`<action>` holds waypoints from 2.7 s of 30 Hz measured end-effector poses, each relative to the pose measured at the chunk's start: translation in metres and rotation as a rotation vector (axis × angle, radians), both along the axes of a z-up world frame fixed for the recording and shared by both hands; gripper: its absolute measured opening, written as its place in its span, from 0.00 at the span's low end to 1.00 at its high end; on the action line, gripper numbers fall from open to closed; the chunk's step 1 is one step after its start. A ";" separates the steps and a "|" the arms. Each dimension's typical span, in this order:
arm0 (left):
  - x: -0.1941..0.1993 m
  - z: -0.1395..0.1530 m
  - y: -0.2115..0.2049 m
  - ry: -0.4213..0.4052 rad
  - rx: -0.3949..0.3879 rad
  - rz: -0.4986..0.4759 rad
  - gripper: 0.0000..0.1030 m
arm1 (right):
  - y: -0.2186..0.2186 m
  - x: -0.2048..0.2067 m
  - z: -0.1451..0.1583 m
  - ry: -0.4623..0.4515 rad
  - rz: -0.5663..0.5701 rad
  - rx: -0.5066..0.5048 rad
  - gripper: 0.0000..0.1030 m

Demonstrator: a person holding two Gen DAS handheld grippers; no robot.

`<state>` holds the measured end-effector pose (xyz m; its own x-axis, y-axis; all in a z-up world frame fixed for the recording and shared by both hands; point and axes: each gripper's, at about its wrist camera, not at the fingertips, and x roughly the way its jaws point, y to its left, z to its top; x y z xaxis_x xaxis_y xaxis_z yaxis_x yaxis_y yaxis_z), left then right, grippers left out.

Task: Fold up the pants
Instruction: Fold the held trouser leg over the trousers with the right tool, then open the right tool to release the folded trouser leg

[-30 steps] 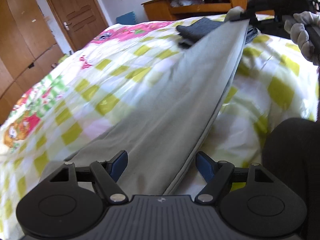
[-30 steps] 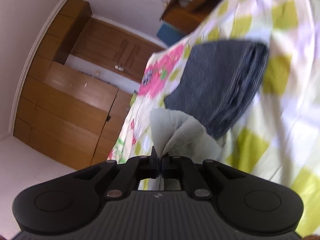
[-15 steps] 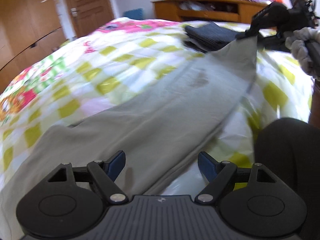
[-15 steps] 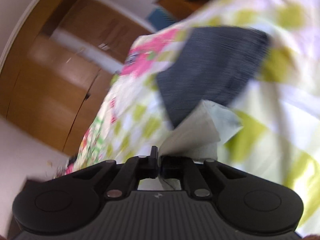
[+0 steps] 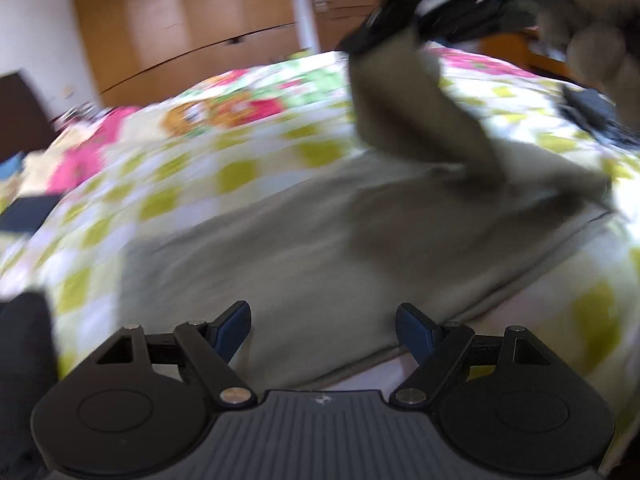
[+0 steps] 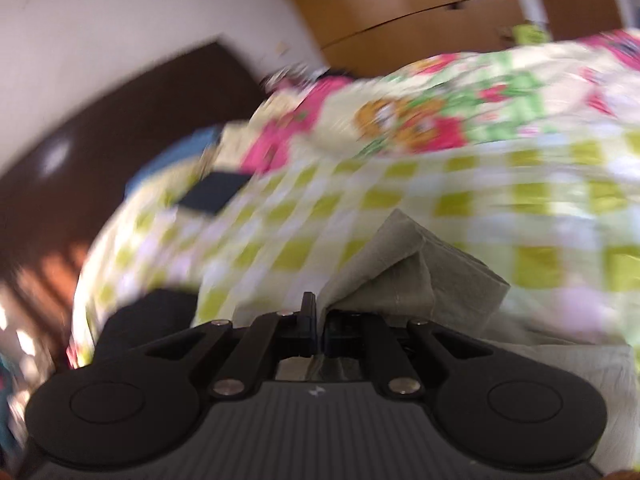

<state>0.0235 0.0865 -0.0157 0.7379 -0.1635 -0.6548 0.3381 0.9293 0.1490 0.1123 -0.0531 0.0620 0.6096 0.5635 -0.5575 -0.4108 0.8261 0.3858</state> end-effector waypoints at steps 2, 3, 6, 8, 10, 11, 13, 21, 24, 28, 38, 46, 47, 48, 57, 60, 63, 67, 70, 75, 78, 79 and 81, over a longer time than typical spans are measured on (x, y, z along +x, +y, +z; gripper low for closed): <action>0.000 -0.004 0.018 0.020 -0.028 0.048 0.90 | 0.046 -0.004 -0.021 0.017 0.108 -0.088 0.04; -0.001 -0.005 0.025 0.024 -0.041 0.066 0.90 | 0.066 -0.009 -0.030 0.008 0.154 -0.148 0.04; -0.004 -0.006 0.041 0.026 -0.084 0.100 0.90 | 0.109 -0.032 -0.048 -0.059 0.275 -0.322 0.04; -0.007 -0.006 0.052 0.023 -0.119 0.114 0.90 | 0.117 -0.036 -0.053 -0.062 0.284 -0.374 0.04; -0.007 -0.006 0.059 0.021 -0.149 0.118 0.90 | 0.116 -0.029 -0.056 -0.054 0.269 -0.392 0.05; -0.007 -0.007 0.060 0.020 -0.158 0.119 0.90 | 0.115 -0.028 -0.056 -0.049 0.259 -0.396 0.06; -0.009 -0.008 0.067 0.019 -0.170 0.116 0.90 | 0.117 -0.018 -0.055 -0.043 0.244 -0.414 0.09; -0.011 -0.007 0.078 -0.009 -0.189 0.121 0.90 | 0.138 -0.012 -0.059 -0.048 0.267 -0.424 0.11; -0.012 -0.009 0.082 -0.002 -0.175 0.135 0.90 | 0.138 -0.006 -0.048 -0.015 0.233 -0.334 0.04; -0.013 -0.013 0.091 0.023 -0.194 0.154 0.90 | 0.138 -0.010 -0.020 -0.110 0.173 -0.256 0.04; -0.013 -0.015 0.093 0.053 -0.217 0.163 0.90 | 0.194 -0.026 -0.064 -0.121 0.373 -0.395 0.09; -0.027 -0.013 0.101 0.072 -0.168 0.173 0.90 | 0.164 -0.028 -0.049 -0.008 0.448 -0.254 0.37; -0.030 -0.011 0.103 0.069 -0.173 0.175 0.90 | 0.156 -0.032 -0.044 -0.019 0.443 -0.240 0.39; -0.033 -0.008 0.104 0.066 -0.172 0.177 0.90 | 0.147 -0.033 -0.039 -0.022 0.431 -0.230 0.40; -0.024 0.035 0.087 -0.096 -0.171 0.126 0.93 | 0.029 -0.009 -0.036 0.023 0.107 -0.263 0.40; 0.009 0.029 0.065 -0.099 -0.163 0.082 0.93 | 0.002 0.012 -0.054 0.081 0.029 -0.206 0.41; 0.043 0.018 0.047 -0.048 -0.160 0.047 0.93 | -0.009 0.036 -0.074 0.136 -0.015 -0.184 0.40; 0.061 -0.017 0.032 0.102 -0.050 0.067 0.93 | -0.027 0.060 -0.088 0.128 -0.093 -0.223 0.35; 0.048 -0.020 0.038 0.118 -0.043 0.066 0.93 | -0.045 0.060 -0.076 0.112 -0.116 -0.211 0.39; 0.049 0.012 0.022 0.042 -0.037 0.039 0.93 | -0.051 0.052 -0.064 0.054 -0.035 -0.170 0.38; 0.051 0.014 0.000 0.029 -0.031 -0.002 0.93 | -0.050 0.067 -0.079 0.098 -0.007 -0.242 0.39; 0.050 0.011 -0.009 0.045 -0.016 -0.023 0.93 | -0.056 0.074 -0.084 0.129 -0.043 -0.248 0.36; 0.050 -0.006 -0.023 0.111 0.024 -0.062 0.93 | -0.076 0.086 -0.089 0.158 -0.079 -0.187 0.31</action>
<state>0.0735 0.0633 -0.0220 0.6498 -0.1901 -0.7360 0.4103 0.9027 0.1291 0.1983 -0.1290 -0.0267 0.5450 0.3959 -0.7391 -0.2890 0.9162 0.2777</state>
